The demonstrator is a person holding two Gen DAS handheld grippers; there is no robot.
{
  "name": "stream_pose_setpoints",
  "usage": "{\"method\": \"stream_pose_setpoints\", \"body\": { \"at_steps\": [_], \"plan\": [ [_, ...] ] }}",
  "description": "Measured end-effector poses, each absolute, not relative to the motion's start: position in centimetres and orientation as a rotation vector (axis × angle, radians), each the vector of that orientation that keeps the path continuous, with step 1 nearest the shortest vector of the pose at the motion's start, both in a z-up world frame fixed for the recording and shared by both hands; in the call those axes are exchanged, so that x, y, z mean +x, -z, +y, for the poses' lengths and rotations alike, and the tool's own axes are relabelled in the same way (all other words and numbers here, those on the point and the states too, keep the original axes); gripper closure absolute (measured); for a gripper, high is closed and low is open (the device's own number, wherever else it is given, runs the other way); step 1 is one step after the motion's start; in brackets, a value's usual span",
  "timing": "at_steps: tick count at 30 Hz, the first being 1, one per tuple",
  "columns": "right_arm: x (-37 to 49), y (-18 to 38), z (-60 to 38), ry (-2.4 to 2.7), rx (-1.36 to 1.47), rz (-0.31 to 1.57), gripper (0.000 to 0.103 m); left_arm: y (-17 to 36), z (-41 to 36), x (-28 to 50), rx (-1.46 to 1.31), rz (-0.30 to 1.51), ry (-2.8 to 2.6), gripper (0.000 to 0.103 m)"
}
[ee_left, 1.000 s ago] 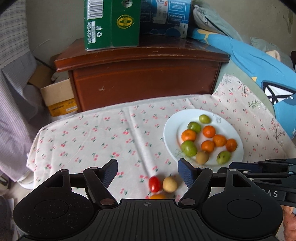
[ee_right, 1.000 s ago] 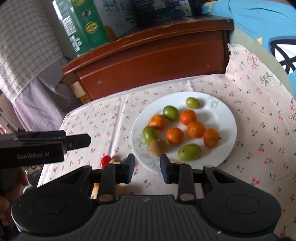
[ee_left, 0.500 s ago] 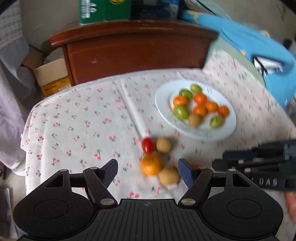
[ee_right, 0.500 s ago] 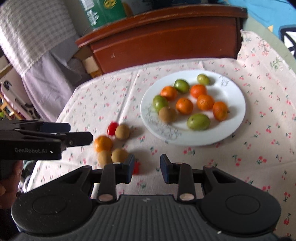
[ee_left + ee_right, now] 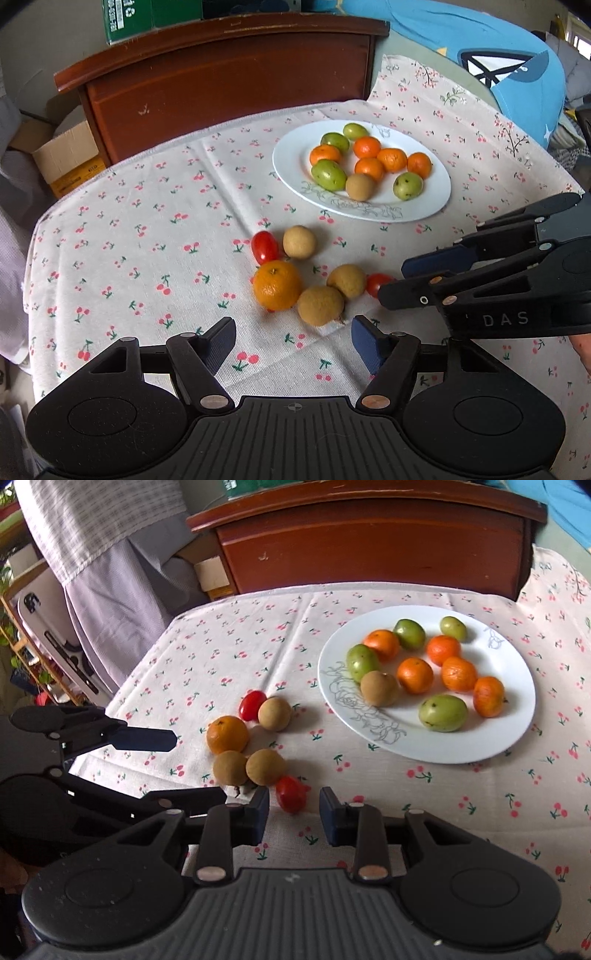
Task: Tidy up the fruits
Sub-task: 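Grasp a brown fruit with the left tool while the right tool grasps a red cherry tomato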
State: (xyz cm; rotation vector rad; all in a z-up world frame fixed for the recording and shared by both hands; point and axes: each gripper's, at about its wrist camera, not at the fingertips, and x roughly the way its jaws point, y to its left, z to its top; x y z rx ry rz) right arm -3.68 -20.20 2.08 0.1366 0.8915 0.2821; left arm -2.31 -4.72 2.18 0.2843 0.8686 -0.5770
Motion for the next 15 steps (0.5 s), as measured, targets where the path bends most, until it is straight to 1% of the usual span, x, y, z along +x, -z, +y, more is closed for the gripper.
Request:
{"method": "stream_pose_setpoints", "body": {
  "at_steps": [8,13,15],
  "plan": [
    [-3.18,-1.59,-19.70,-0.284,0.103,0.895,0.072,-1.65,-5.04,-2.39,0.312,0.871,0.589,0.035],
    [-3.13,-1.43,-19.19,-0.291,0.063,0.892,0.077,-1.31,-5.28,-2.43,0.325,0.874,0.597,0.035],
    [-3.14,-1.40,-19.08,-0.288,0.048,0.889,0.082,-1.19,-5.36,-2.44,0.329,0.875,0.600,0.035]
  ]
}}
